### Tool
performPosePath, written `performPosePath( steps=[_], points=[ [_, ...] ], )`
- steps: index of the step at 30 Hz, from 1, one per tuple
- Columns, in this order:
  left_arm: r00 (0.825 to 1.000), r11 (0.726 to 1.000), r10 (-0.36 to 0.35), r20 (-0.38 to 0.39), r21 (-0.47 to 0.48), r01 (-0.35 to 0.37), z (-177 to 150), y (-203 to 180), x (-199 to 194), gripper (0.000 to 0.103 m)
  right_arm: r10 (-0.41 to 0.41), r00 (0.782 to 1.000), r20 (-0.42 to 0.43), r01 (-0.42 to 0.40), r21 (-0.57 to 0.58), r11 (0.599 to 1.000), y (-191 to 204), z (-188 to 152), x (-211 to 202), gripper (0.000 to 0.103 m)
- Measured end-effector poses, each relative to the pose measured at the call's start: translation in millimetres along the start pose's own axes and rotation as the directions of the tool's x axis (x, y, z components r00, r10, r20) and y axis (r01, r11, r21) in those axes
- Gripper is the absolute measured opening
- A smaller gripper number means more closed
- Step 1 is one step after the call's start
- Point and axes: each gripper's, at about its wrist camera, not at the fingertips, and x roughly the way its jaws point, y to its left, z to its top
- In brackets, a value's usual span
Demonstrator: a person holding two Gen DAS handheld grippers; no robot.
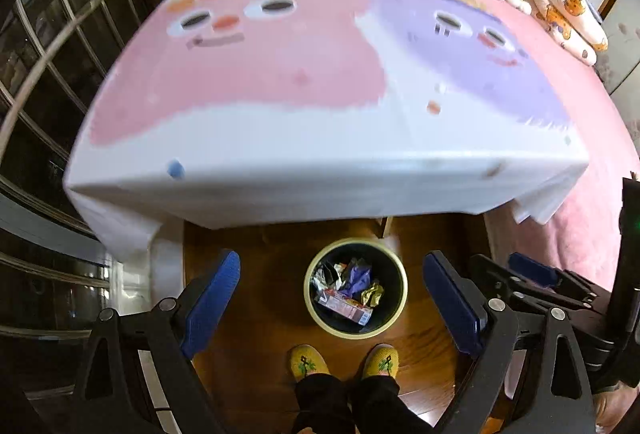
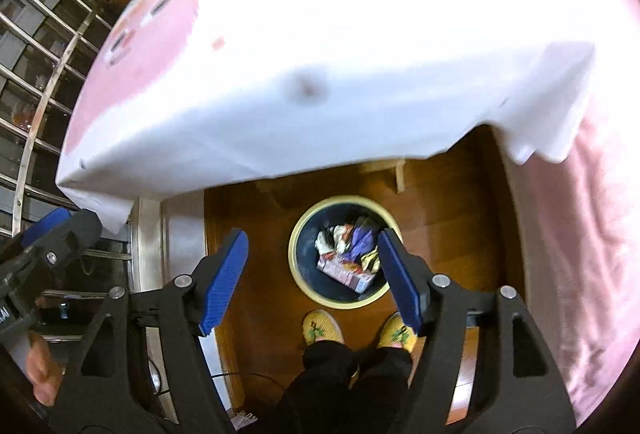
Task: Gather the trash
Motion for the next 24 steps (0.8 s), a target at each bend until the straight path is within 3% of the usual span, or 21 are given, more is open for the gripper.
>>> performPosePath(
  steps=[11,17,24],
  points=[
    [0.989,1.000,0.012,0.145,0.019,-0.015,45,8,-112,0.094,-0.019,0.992,0.123,0.023,-0.027,0.999,31,39,-117,0.066],
    [0.988,1.000,0.023,0.154,-0.003,-0.023,58,10,-139,0.094,-0.007,0.982,0.189,0.014,-0.040,0.999,46,55,-164,0.066],
    [0.983,0.999,0.044,0.180,0.011,-0.047,57,3,-158,0.094,-0.020,0.971,0.238,0.044,-0.096,0.994,70,56,-188,0.066]
  ],
)
